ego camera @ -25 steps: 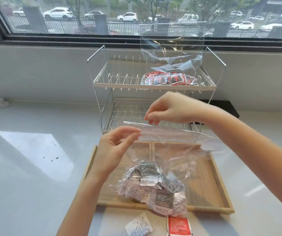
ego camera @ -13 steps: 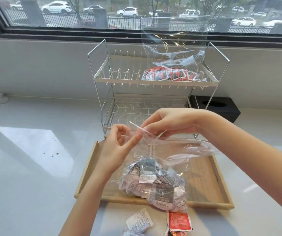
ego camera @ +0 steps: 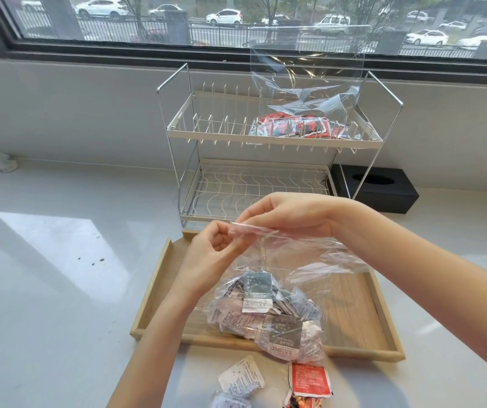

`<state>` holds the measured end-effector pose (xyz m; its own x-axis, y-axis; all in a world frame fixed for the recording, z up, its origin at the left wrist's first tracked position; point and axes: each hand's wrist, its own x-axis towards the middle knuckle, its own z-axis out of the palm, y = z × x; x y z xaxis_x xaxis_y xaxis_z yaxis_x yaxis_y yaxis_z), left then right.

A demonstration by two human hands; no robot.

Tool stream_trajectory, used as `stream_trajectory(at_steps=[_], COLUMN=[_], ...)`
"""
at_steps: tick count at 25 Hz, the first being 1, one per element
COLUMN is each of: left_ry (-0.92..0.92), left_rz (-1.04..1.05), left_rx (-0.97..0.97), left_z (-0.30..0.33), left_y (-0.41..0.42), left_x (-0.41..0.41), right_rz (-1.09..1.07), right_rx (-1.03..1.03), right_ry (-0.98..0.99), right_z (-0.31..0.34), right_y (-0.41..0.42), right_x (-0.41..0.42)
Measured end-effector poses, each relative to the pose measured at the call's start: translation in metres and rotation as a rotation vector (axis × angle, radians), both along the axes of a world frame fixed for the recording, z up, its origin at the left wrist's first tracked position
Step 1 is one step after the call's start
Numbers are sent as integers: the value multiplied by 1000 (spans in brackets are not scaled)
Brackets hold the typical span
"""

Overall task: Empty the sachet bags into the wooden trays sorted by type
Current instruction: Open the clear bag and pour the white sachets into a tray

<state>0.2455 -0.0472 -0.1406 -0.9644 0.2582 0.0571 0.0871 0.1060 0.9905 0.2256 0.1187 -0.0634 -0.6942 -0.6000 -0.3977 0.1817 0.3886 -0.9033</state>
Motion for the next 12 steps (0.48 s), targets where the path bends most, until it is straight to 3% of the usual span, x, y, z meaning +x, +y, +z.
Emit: stream_trajectory(at_steps=[5, 9, 12], left_ry=[16, 21, 55], left_rz=[-41, -35, -35], left_rx=[-2, 37, 61], left_z=[0, -4, -5], left_y=[-2, -9, -8], left_x=[1, 4, 3], right_rz=[-51, -289, -346], right_rx=[-48, -112, -9], right_ry=[-42, 124, 286], right_z=[-2, 17, 23], right_y=[2, 18, 26], right_x=[1, -3, -4])
